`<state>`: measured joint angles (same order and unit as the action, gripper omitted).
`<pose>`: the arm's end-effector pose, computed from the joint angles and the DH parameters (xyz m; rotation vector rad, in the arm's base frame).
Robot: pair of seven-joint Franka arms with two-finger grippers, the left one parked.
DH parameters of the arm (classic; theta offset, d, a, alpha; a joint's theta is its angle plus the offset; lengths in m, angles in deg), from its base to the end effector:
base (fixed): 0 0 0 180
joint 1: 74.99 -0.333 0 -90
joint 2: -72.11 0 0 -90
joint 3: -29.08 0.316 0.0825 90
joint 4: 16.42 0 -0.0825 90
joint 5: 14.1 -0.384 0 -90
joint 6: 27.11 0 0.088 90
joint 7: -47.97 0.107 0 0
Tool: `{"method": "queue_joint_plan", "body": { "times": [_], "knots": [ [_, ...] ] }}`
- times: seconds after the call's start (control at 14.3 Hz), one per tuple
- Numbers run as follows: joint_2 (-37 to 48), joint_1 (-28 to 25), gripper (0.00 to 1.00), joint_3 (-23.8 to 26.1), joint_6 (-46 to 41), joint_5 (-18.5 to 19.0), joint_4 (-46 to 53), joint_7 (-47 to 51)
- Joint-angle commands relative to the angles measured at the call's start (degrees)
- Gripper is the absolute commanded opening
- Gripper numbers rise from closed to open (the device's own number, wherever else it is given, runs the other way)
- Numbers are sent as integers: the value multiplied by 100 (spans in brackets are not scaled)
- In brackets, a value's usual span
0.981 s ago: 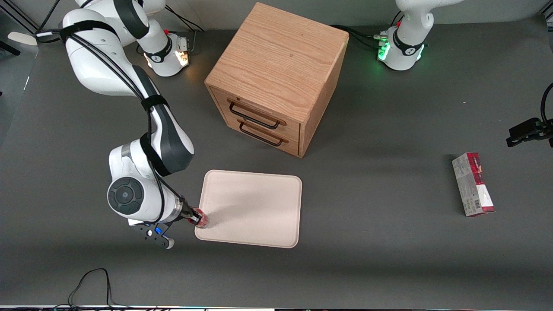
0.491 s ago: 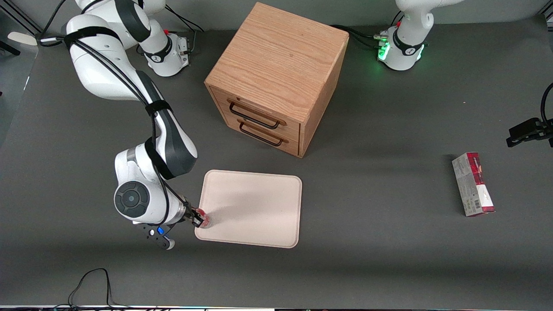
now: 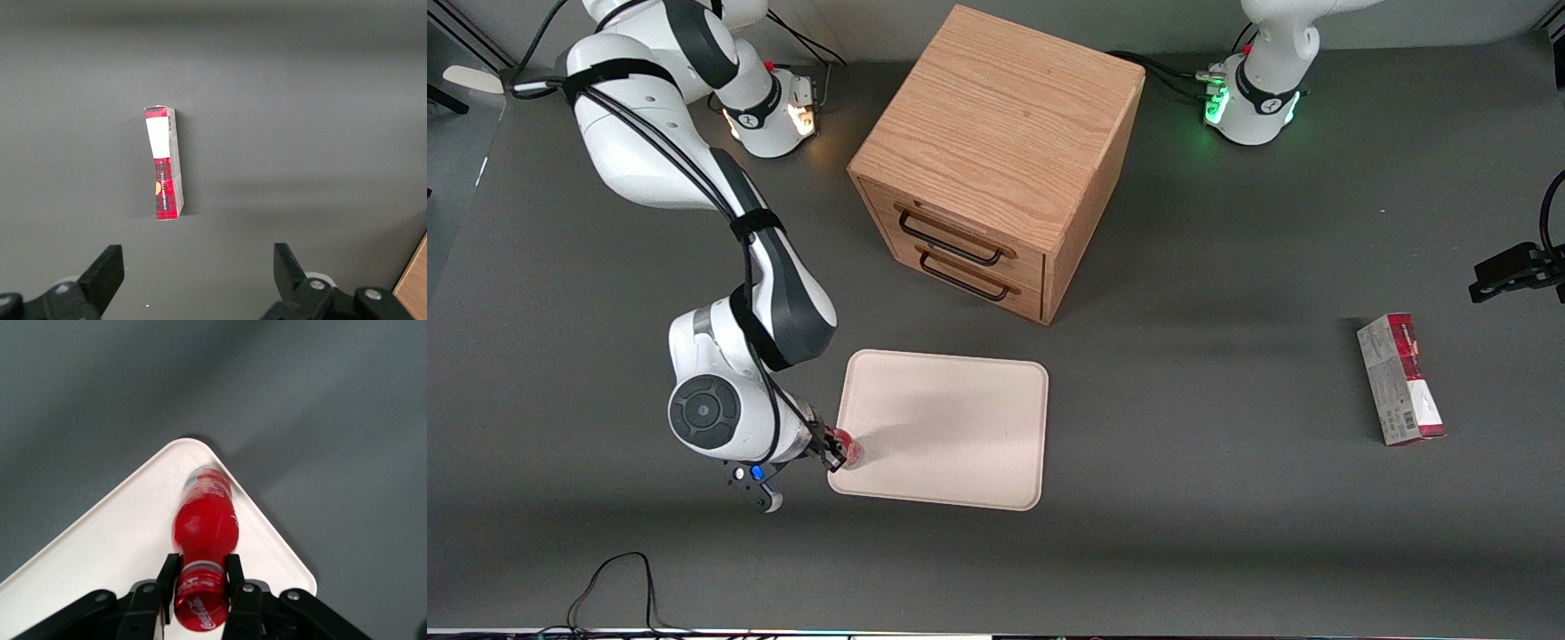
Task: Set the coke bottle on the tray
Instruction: 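Open the right gripper to release the bottle on the tray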
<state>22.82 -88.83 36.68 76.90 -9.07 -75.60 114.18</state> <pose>0.7245 0.2403 0.3226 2.8586 -1.2072 -0.0993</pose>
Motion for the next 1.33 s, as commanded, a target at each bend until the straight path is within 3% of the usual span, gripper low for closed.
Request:
{"method": "queue_joint_plan", "body": {
  "times": [0.0,0.42,0.63,0.7,0.84,1.26],
  "knots": [
    [-72,-23,0,48,-4,86,214,435],
    [-72,-49,0,48,-4,69,232,716],
    [-90,-49,5,48,49,69,223,770],
    [-90,-49,17,48,58,69,214,761],
    [-90,-49,98,48,58,69,205,744],
    [-99,-40,100,40,110,69,179,708]
  ]
}}
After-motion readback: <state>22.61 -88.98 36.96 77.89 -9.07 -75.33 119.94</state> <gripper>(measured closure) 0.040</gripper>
